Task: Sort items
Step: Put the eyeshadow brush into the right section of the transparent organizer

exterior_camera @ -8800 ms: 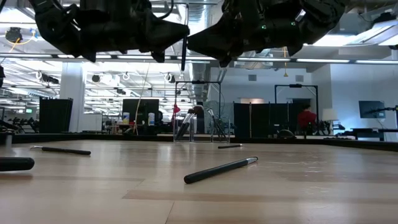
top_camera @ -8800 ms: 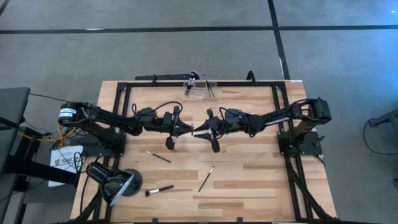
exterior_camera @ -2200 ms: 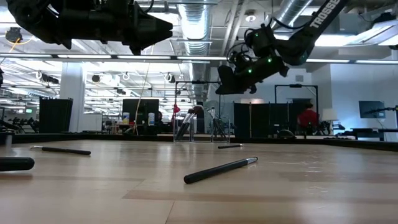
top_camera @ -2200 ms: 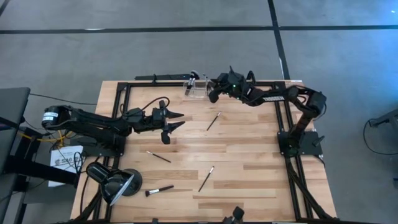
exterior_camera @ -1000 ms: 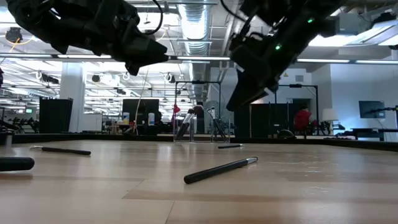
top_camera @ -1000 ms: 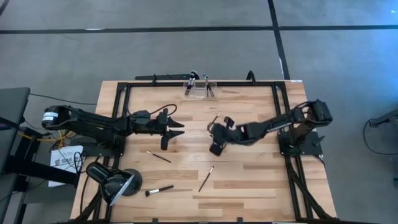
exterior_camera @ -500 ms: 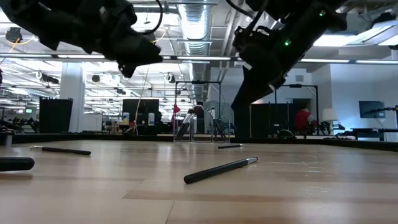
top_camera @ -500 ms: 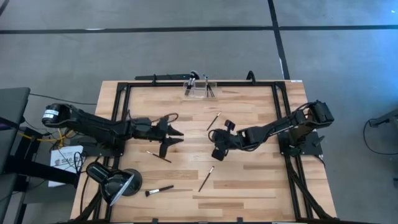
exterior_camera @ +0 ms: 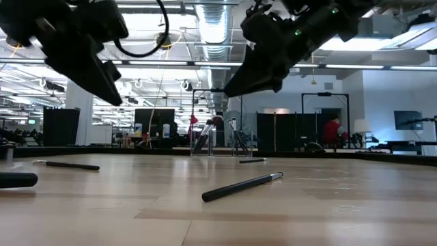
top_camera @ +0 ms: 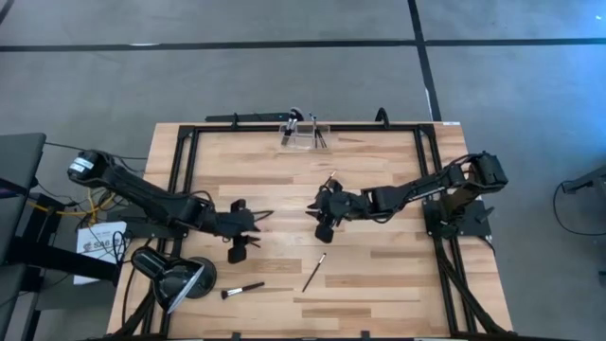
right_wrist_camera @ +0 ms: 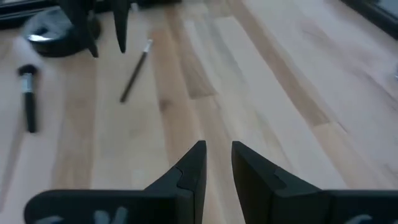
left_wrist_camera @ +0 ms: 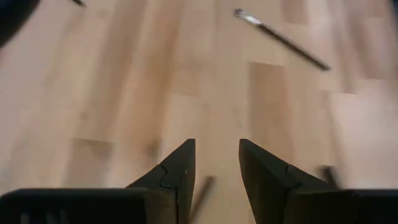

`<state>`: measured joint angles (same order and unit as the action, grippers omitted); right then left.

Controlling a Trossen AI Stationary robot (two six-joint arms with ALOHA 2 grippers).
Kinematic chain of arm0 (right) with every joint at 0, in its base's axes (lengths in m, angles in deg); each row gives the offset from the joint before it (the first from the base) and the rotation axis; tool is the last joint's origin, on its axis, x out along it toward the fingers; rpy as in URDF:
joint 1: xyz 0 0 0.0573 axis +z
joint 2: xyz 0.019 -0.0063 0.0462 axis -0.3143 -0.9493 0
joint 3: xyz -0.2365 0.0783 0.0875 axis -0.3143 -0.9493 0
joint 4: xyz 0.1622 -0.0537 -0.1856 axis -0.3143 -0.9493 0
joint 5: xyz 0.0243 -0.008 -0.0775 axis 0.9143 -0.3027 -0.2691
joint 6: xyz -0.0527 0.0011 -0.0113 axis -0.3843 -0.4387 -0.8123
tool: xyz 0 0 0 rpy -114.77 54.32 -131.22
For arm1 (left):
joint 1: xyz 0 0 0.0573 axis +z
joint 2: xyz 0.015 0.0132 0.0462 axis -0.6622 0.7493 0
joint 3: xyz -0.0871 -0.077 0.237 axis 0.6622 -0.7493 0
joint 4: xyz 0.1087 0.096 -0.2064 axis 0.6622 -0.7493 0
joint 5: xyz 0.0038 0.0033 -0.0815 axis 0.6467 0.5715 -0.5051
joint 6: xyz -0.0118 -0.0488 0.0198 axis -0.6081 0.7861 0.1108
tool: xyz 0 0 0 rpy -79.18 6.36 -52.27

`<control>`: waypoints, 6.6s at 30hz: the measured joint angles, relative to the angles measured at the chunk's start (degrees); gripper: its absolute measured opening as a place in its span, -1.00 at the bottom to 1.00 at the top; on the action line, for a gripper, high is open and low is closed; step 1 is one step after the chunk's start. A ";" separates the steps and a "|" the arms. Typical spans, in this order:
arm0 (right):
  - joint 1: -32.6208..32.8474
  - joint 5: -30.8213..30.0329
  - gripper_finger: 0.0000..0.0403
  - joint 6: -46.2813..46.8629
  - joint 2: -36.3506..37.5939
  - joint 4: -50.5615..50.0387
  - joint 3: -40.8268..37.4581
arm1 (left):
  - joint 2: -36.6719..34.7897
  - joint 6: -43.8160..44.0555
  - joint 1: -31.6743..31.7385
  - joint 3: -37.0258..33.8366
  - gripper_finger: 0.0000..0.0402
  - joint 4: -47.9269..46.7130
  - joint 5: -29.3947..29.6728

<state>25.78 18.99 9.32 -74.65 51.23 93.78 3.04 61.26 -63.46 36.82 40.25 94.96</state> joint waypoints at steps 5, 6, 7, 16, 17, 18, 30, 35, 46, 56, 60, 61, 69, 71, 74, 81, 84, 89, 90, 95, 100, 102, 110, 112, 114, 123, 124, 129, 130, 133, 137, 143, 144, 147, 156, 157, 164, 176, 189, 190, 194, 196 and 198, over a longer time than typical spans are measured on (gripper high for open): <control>1.57 3.80 -0.66 -0.07 0.00 -0.31 0.00 | 0.50 5.83 -5.06 1.08 -0.40 -0.09 -2.07; 2.14 4.32 -0.66 -0.12 0.00 -0.43 0.00 | 0.81 6.61 -6.53 1.08 -0.40 -0.13 -2.08; 2.74 4.53 -0.66 -0.25 0.00 -0.52 0.00 | 1.36 7.43 -7.94 1.08 -0.40 -0.13 -2.21; 6.98 4.53 -0.66 0.72 0.00 -1.13 0.00 | 6.52 8.86 -18.50 1.08 -0.31 -7.90 -5.40; 7.37 4.53 -0.66 1.54 0.00 -1.15 0.00 | 6.62 7.87 -18.48 1.08 -0.29 -10.94 -4.89; 7.77 4.53 -0.66 2.19 0.00 -1.17 0.00 | 6.62 6.61 -18.27 1.08 -0.27 -13.52 -4.63; 10.73 3.98 -0.66 3.53 0.00 -1.24 0.00 | 5.95 -4.08 -9.40 1.05 -0.13 -18.96 -2.46; 9.51 2.84 -0.66 3.15 0.00 -1.19 0.00 | 5.99 -6.15 -4.86 0.61 -0.13 -20.65 -2.44; 8.90 2.87 -0.66 2.62 0.00 -1.17 0.00 | 5.77 -6.36 -0.32 -5.46 -0.37 -18.57 -5.34; 8.50 2.88 -0.66 2.49 0.00 2.64 0.00 | 5.86 -7.23 1.25 -5.63 -0.93 -18.03 -5.06; 8.32 2.95 -0.66 2.46 0.00 4.58 0.00 | 5.90 -8.71 1.65 -5.66 -0.91 -17.77 -4.50; 8.17 3.03 -0.66 2.50 0.00 4.85 0.00 | 5.90 -9.53 1.65 -5.68 -0.90 -17.64 -4.44; 6.09 3.21 -0.66 3.98 0.00 4.75 0.01 | 6.06 -17.45 0.97 -5.83 -0.94 -12.78 -0.42; 4.61 3.88 -0.66 5.31 0.00 4.85 0.02 | 6.22 -19.53 0.91 -5.40 -0.93 -11.86 1.40; 2.69 6.59 -0.66 4.30 0.00 5.28 0.00 | 6.21 -19.37 1.84 -3.18 -0.94 -10.95 2.85; 5.42 1.78 -0.60 -11.28 -0.01 6.02 2.50 | 6.16 -8.86 8.80 2.84 -0.97 -11.01 -3.56; 7.69 -4.81 -0.56 -20.08 0.00 5.98 4.26 | 6.13 -5.99 11.86 5.29 -0.97 -10.73 -6.48; 10.12 -10.65 -0.47 -33.13 -0.02 5.43 6.11 | 6.10 -4.10 15.94 8.08 -0.97 -9.81 -15.27; 10.41 -11.29 -0.45 -35.36 -0.16 5.44 6.27 | 6.08 -3.36 16.76 8.37 -0.97 -9.36 -17.07; 11.02 -14.45 -0.33 -47.22 -4.85 5.51 8.85 | 6.05 0.07 20.58 8.84 -0.97 -6.68 -25.32; 11.12 -22.76 -0.18 -62.01 -14.39 2.74 16.14 | 6.04 2.69 24.01 8.84 -0.97 -6.27 -30.76; 11.37 -28.30 -0.13 -67.26 -18.26 2.05 19.44 | 6.03 3.37 24.81 8.84 -0.97 -6.01 -32.78; 11.63 -34.02 -0.09 -71.42 -25.74 2.24 26.51 | 6.03 5.28 25.37 8.84 -0.97 -4.47 -35.54; 11.65 -34.01 -0.13 -72.26 -25.95 2.86 26.63 | 6.03 5.92 25.37 8.84 -0.97 -4.02 -35.66; 11.65 -33.97 -0.21 -72.47 -26.01 3.07 26.70 | 6.01 5.97 25.37 8.84 -0.97 -3.95 -36.02; 11.19 -31.70 -0.67 -76.01 -26.04 3.14 26.69 | 6.01 6.34 25.32 8.84 -0.97 -3.52 -36.16; 11.04 -31.21 -0.70 -76.61 -26.05 3.14 26.69 | 6.01 6.51 25.32 8.84 -0.97 -3.50 -36.17; 10.14 -29.67 -0.75 -79.07 -26.05 3.12 26.64 | 6.01 7.00 25.28 8.84 -0.97 -3.07 -36.19; 9.97 -29.40 -0.75 -79.32 -26.05 3.12 26.64 | 6.01 7.00 25.28 8.84 -0.97 -2.97 -36.19; 9.59 -28.45 -0.75 -78.96 -26.05 3.14 26.64 | 6.01 7.00 25.26 8.84 -0.97 -2.77 -36.19; 9.31 -26.70 -0.75 -78.15 -26.05 1.69 26.63 | 6.00 6.98 25.26 8.83 -0.97 -2.57 -36.19; 9.31 -27.20 -0.74 -69.44 -25.82 -3.06 26.59 | 5.97 3.29 25.32 6.82 -0.97 -3.86 -33.84; 9.31 -27.46 -0.74 -66.09 -25.53 -4.63 26.56 | 5.97 2.75 25.32 6.14 -0.97 -4.32 -31.72; 9.35 -27.32 -0.74 -55.26 -23.96 -11.33 26.56 | 5.97 -3.63 25.34 4.16 -0.97 -5.25 -27.97; 9.29 -16.47 -0.75 -31.10 -18.14 -29.80 26.53 | 6.05 0.38 22.70 3.89 -0.71 -5.64 -11.60; 9.19 -16.47 -0.76 -30.02 -17.76 -30.46 26.56 | 6.05 2.04 22.78 3.98 -0.66 -5.68 -12.95; 8.43 -16.43 -0.77 -28.55 -16.90 -28.45 26.56 | 10.72 6.29 19.89 4.03 -0.25 -6.60 -11.72; 8.50 -16.36 -0.77 -28.45 -16.90 -27.72 26.56 | 22.33 13.04 20.05 6.35 -0.04 -6.11 -5.98; 9.18 -16.25 -0.77 -28.45 -16.90 -27.66 26.56 | 23.54 -0.35 16.65 6.67 -0.68 -9.13 -1.62; 9.18 -16.25 -0.77 -28.47 -16.90 -27.64 26.56 | 23.58 -1.99 16.54 6.67 -0.73 -9.09 -1.89; 9.18 -16.12 -0.77 -28.45 -16.90 -27.40 26.56 | 23.58 -6.01 16.28 6.67 -0.91 -9.06 -3.98; 9.18 -14.51 -0.77 -28.42 -16.90 -27.02 26.56 | 23.50 -6.46 16.32 6.58 -0.94 -8.66 -4.93; 8.84 -10.45 -0.77 -27.81 -16.90 -25.65 26.54 | 23.37 -7.65 16.36 6.56 -0.92 -7.75 -6.16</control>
<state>34.62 8.55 -18.49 -91.54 25.58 120.31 26.41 53.61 -47.09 43.38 32.49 88.80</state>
